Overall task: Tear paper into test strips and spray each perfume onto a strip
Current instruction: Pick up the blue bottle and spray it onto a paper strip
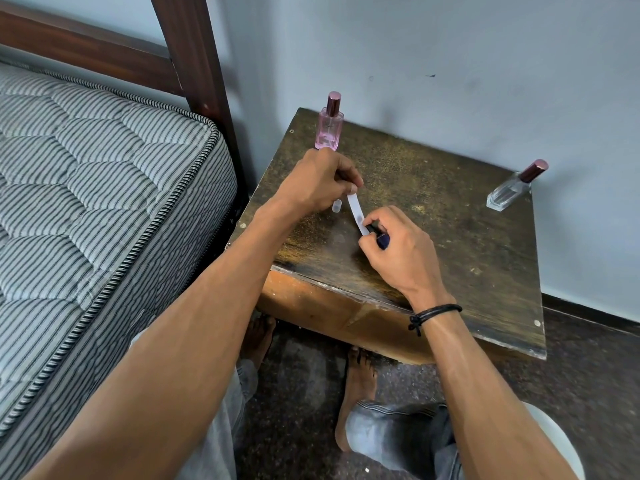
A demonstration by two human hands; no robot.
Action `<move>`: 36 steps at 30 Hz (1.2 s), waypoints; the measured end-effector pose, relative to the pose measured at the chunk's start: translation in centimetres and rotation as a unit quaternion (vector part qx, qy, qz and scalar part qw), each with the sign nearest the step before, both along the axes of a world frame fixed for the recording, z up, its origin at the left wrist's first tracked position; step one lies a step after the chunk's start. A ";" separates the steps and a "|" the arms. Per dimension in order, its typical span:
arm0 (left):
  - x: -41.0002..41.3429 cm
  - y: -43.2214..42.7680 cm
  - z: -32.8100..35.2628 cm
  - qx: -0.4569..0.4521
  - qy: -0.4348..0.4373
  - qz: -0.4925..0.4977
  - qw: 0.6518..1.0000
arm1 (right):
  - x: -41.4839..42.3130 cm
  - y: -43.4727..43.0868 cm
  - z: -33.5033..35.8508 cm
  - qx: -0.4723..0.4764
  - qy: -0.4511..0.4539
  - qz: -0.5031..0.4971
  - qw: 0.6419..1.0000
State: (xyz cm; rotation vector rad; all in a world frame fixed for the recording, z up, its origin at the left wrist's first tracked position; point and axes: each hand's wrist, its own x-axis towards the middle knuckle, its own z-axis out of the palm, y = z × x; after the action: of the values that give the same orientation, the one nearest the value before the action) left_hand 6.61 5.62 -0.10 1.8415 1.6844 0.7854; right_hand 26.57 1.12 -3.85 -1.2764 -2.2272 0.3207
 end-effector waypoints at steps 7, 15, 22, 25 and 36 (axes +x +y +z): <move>-0.1 0.0 0.0 0.000 -0.002 -0.002 1.000 | 0.1 0.0 0.1 -0.010 0.029 -0.001 1.000; -0.1 0.1 -0.2 0.008 -0.013 -0.003 1.000 | 0.1 0.0 0.0 -0.004 0.017 0.004 1.000; -0.3 0.2 -0.3 0.011 -0.025 -0.002 1.000 | 0.1 0.1 0.0 -0.001 0.046 0.002 0.999; -0.2 0.2 -0.3 0.009 -0.028 0.000 1.000 | 0.2 0.2 0.1 -0.024 0.096 -0.024 0.995; -0.1 0.2 -0.1 0.002 -0.034 -0.007 0.999 | 0.4 0.1 0.0 -0.045 0.108 0.001 0.993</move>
State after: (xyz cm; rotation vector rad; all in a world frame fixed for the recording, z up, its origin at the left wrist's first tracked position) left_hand 6.49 5.77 -0.16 1.8079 1.6270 0.8369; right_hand 26.95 1.22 -3.87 -1.2237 -2.0507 0.5398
